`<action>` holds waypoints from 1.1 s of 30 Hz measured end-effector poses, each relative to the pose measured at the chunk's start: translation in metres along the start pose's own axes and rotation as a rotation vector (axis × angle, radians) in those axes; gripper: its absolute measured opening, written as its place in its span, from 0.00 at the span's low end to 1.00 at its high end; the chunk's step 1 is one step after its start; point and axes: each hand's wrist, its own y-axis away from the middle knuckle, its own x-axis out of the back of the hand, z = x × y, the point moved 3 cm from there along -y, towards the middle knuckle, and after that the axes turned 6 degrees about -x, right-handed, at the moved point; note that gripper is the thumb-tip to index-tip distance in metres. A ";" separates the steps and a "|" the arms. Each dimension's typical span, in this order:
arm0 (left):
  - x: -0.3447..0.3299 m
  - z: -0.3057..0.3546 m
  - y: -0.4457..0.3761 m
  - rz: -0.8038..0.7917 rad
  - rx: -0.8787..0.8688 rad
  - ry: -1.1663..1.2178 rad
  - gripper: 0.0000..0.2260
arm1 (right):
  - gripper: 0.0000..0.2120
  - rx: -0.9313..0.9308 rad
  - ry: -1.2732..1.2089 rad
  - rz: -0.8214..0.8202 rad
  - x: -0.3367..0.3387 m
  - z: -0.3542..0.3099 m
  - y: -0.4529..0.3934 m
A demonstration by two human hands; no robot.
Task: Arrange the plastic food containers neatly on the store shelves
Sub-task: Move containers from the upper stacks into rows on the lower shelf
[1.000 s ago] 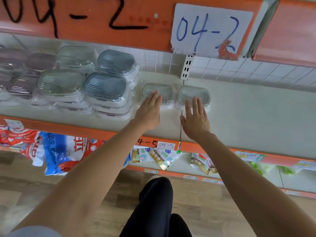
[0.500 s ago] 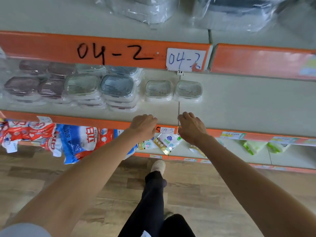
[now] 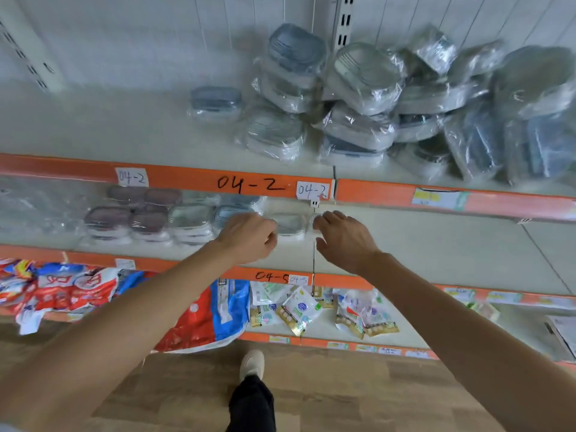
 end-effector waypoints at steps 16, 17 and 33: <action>0.076 -0.203 -0.109 0.316 0.153 0.124 0.14 | 0.25 -0.106 0.001 0.116 0.087 -0.030 -0.196; 0.074 -0.217 -0.117 0.290 0.169 0.094 0.17 | 0.26 -0.130 -0.002 0.071 0.082 -0.031 -0.206; 0.051 -0.294 -0.169 0.020 0.127 0.079 0.35 | 0.30 -0.187 0.031 -0.201 0.072 -0.042 -0.241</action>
